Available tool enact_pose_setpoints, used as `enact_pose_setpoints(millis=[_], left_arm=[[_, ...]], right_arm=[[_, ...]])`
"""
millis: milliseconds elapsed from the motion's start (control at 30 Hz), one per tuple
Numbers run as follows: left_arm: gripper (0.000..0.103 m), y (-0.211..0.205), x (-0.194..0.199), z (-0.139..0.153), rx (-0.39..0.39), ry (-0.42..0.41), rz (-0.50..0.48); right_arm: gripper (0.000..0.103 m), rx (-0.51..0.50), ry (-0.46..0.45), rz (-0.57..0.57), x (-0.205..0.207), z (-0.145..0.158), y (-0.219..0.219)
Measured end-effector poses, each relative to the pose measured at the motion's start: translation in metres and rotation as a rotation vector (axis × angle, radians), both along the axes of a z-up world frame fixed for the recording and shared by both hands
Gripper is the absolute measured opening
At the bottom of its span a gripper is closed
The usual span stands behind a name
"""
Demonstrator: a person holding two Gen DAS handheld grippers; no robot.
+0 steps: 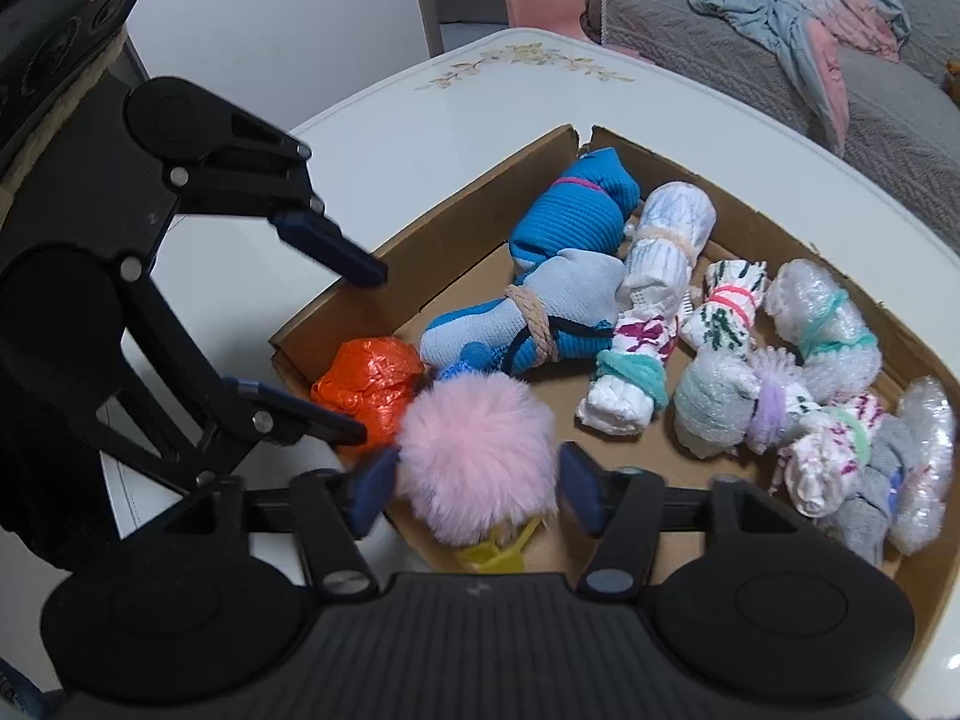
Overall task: Organize objects
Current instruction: 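Open both grippers to release the orange bundle and pompom in the box, then move both grippers back toward the remaining pile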
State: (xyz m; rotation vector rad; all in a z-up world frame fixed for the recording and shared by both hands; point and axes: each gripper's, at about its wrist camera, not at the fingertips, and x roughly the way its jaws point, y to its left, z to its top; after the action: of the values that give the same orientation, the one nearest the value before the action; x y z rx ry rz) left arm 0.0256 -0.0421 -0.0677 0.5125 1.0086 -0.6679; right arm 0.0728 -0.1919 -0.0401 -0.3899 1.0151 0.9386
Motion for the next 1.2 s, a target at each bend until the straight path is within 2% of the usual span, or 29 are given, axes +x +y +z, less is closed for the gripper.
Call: enact_pose_setpoints(millis=[33, 67, 233, 300, 433, 700, 1200], left_arm=[[0.094, 0.000, -0.002, 0.003, -0.003, -0.004, -0.001], [0.095, 0.000, -0.004, 0.006, -0.002, -0.009, -0.004], [0.097, -0.001, -0.015, 0.019, 0.016, -0.028, 0.020], [0.103, -0.001, -0.020, 0.025, 0.020, -0.035, 0.025], [0.103, -0.005, -0.033, 0.033, 0.019, -0.053, 0.010], [0.103, -0.008, -0.053, 0.041, 0.042, -0.090, 0.002], [0.103, -0.005, -0.071, 0.059, 0.046, -0.137, 0.019]], right_arm=[[0.077, 0.000, -0.005, 0.000, -0.001, 0.004, -0.002], [0.080, 0.001, -0.013, -0.003, -0.004, 0.009, -0.005], [0.084, -0.003, -0.050, -0.027, -0.007, 0.026, -0.014], [0.086, -0.004, -0.063, -0.041, -0.009, 0.031, -0.017], [0.090, 0.006, -0.077, -0.065, -0.021, 0.042, -0.034], [0.091, 0.007, -0.106, -0.090, -0.039, 0.054, -0.053], [0.091, 0.031, -0.143, -0.055, -0.054, 0.072, -0.034]])
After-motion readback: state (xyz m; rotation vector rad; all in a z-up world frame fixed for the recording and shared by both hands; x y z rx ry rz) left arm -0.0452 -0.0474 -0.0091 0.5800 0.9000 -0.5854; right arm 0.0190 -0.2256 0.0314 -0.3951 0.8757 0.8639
